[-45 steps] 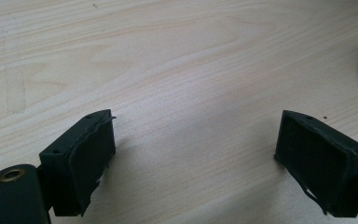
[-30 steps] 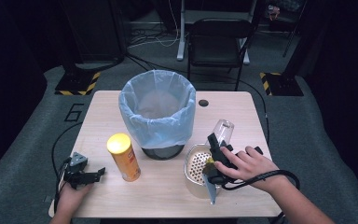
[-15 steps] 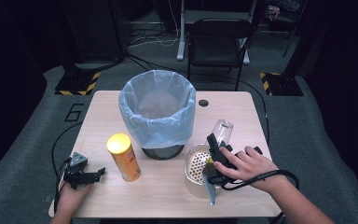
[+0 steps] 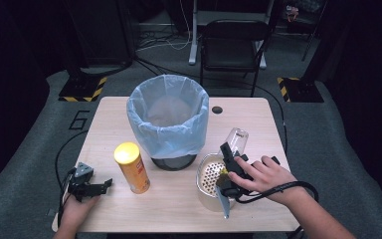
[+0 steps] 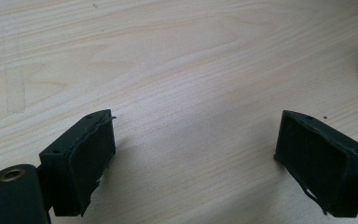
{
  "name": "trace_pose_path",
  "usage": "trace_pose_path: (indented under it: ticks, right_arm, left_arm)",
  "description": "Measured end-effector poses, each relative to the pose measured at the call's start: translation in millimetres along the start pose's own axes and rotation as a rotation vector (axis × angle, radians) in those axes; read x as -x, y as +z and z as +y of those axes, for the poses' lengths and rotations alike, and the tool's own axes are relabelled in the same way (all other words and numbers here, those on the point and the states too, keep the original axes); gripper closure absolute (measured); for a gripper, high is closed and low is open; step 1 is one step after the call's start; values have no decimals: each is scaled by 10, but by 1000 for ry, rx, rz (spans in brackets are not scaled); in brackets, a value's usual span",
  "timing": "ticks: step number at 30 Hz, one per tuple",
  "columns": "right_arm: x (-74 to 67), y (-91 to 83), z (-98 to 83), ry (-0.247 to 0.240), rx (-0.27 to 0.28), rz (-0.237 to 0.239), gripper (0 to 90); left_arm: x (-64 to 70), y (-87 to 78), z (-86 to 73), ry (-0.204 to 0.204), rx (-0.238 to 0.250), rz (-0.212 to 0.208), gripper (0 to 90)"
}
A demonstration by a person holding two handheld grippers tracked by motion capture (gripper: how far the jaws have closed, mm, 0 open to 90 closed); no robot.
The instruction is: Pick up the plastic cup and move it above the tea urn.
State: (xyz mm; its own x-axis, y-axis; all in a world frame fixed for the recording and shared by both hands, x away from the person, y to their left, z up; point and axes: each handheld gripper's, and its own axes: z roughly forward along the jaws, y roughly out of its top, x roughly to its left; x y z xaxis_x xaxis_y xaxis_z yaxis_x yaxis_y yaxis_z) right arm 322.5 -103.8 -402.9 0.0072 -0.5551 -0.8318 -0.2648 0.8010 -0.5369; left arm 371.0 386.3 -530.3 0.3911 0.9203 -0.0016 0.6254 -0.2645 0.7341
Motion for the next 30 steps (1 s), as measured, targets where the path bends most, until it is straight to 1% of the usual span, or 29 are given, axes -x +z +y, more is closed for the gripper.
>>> trace_pose_path:
  ticks: [1,3,4,5,6,8,9,10,11,12,13,14,15,16,17,18,19,20,21,22,25,26,27,28,29,30]
  right_arm:
    - [2,-1,1,1,0,-1,368]
    - [2,1,6,21,7,-5,368]
    - [42,-9,-5,-56,-10,6,368]
    - [32,-6,-1,-47,-7,4,368]
    - [-10,16,17,13,20,-3,368]
    - [35,7,-3,-46,5,-3,368]
    - [-13,18,9,55,20,-22,367]
    - [58,1,-25,3,1,-26,367]
    - [74,-3,-43,46,8,-38,366]
    - [44,-14,-56,168,-3,-104,365]
    - [75,-16,-79,198,4,-117,364]
    - [60,-19,-109,313,23,-141,363]
    - [70,-30,-135,369,35,-148,362]
    - [76,-49,-161,506,50,-159,361]
    - [61,-65,-171,622,58,-167,360]
    - [63,-70,-188,677,74,-167,359]
    - [63,-70,-188,677,74,-167,359]
    - [65,-71,-230,791,112,-170,357]
    - [56,-69,-240,847,120,-171,357]
    - [54,-61,-263,891,137,-169,356]
    - [22,-32,-317,1077,185,-142,355]
    - [22,-32,-317,1077,185,-142,355]
    - [12,-15,-338,1141,208,-130,354]
    - [-11,7,-400,1286,248,-104,353]
    - [-11,7,-400,1286,248,-104,353]
    - [-22,24,-463,1432,305,-65,351]
  left_arm:
    - [0,0,0,0,0,0,117]
    - [0,0,0,0,0,0,117]
    - [0,0,0,0,0,0,117]
    - [0,0,0,0,0,0,117]
    - [0,0,0,-1,0,0,117]
    - [2,1,0,-3,2,0,117]
    - [2,1,0,-3,2,0,117]
    - [0,0,0,-1,0,0,117]
    - [0,0,0,-1,0,0,117]
    - [1,1,0,-3,2,0,117]
    - [0,0,0,0,0,0,117]
    - [0,0,0,0,0,0,117]
    - [0,0,0,-1,0,0,117]
    - [0,0,0,-1,0,0,117]
    - [0,0,0,0,0,0,117]
    - [0,0,0,0,0,0,117]
    - [0,0,0,0,0,0,117]
    - [1,0,0,-2,1,0,117]
    - [0,0,0,-1,0,0,117]
    - [0,0,0,-1,0,0,117]
    - [2,2,0,-3,2,0,117]
    - [0,0,0,0,0,0,117]
    - [0,0,0,0,0,0,117]
    - [1,0,0,-1,0,0,117]
    - [1,0,0,-1,0,0,117]
    - [0,0,0,-1,0,0,117]
